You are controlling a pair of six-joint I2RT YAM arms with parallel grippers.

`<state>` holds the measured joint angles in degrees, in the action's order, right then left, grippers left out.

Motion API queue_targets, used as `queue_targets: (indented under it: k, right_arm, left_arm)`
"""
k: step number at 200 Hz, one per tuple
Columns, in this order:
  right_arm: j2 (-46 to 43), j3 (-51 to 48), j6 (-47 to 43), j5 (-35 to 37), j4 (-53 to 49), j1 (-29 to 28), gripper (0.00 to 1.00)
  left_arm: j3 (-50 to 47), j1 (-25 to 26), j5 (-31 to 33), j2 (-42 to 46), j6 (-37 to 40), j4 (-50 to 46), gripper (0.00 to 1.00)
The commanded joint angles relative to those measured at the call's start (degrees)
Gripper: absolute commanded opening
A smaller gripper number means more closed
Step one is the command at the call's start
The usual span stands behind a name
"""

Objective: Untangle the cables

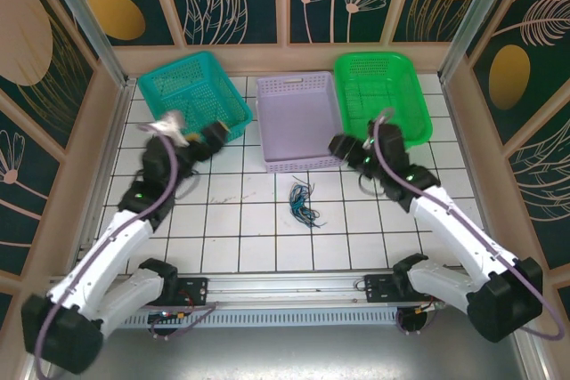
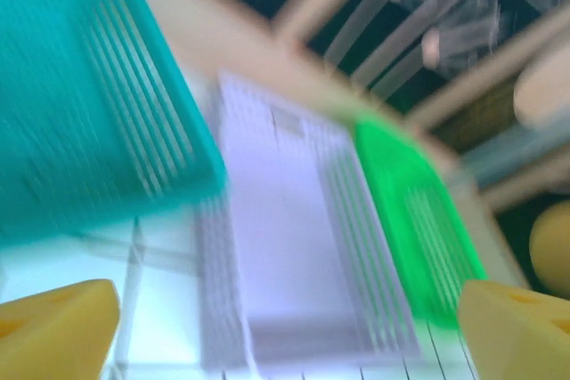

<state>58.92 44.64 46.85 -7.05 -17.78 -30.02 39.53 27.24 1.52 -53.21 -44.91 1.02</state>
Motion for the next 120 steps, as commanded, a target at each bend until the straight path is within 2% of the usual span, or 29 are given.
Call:
queue_targets:
  k: [1, 25, 45, 71, 97, 109, 120]
  right_arm:
    - [-4.2, -6.3, 12.5, -2.8, -9.5, -5.3, 0.65]
    - [-5.5, -10.2, 14.0, -0.7, -10.8, -6.4, 0.64]
    - [-5.5, -9.2, 13.0, 0.9, -13.6, -5.5, 0.64]
    - [-6.9, -6.8, 12.8, 4.0, -18.9, -4.7, 0.63]
    - [-12.5, -7.0, 14.4, 6.1, -21.9, -4.7, 0.63]
    - [-15.1, -7.6, 15.1, 6.5, -22.7, -4.6, 0.63]
    - [-16.8, -8.6, 15.2, 6.0, -22.6, -4.6, 0.64]
  left_arm:
    - [0.6, 13.5, 11.9, -3.9, -7.2, -9.0, 0.87]
    - [8.9, 29.5, 19.9, -19.9, -8.5, -14.1, 0.83]
    - [21.5, 35.5, 21.9, -36.6, -8.0, -20.0, 0.85]
    - [29.2, 36.2, 23.7, -49.1, -10.6, -24.0, 0.82]
    - [28.6, 34.9, 24.9, -51.6, -12.8, -23.1, 0.72]
    - [28.2, 34.5, 25.4, -52.1, -12.6, -22.3, 0.71]
    - [27.5, 33.6, 23.1, -53.0, -11.4, -20.1, 0.72]
